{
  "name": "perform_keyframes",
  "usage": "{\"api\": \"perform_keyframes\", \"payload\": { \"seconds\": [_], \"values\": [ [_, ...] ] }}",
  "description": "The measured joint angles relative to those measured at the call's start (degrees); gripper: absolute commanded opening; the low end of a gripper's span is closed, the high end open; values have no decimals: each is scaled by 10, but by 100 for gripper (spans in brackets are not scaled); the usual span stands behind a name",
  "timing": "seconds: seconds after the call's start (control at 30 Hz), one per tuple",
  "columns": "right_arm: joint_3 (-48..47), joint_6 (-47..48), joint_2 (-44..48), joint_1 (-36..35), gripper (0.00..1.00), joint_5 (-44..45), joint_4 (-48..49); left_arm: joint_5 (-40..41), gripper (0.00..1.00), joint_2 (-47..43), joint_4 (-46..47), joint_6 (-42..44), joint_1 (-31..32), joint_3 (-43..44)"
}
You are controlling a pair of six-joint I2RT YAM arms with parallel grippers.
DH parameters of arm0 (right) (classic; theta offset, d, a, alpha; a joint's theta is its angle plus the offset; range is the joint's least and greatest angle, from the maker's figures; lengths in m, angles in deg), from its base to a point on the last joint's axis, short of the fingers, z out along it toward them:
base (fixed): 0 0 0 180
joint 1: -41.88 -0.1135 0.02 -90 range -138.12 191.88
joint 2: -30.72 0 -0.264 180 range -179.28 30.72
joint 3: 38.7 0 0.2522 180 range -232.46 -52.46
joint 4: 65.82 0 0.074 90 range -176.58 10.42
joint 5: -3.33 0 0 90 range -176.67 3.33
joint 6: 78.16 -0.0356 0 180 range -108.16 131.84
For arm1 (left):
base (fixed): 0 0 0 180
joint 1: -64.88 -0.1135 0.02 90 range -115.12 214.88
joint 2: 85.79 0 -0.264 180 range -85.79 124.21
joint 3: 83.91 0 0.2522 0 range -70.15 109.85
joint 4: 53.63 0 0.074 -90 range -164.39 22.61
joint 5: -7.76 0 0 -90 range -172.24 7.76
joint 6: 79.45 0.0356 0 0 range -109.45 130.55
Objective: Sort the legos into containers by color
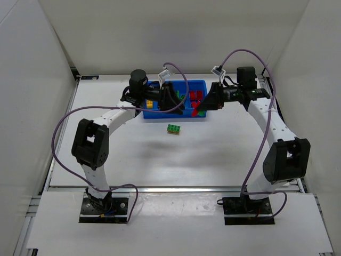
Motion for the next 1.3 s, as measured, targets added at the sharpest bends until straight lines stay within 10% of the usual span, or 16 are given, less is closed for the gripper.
{"api": "perform_keyframes", "payload": {
  "seconds": [1.0, 1.3],
  "values": [
    [-64, 23, -67, -63, 2, 2, -2, -5, 73, 0, 0, -15, 19, -6],
    [-64, 28, -69, -81, 2, 10, -6, -7, 44, 0, -1, -21, 20, 3]
  ]
}}
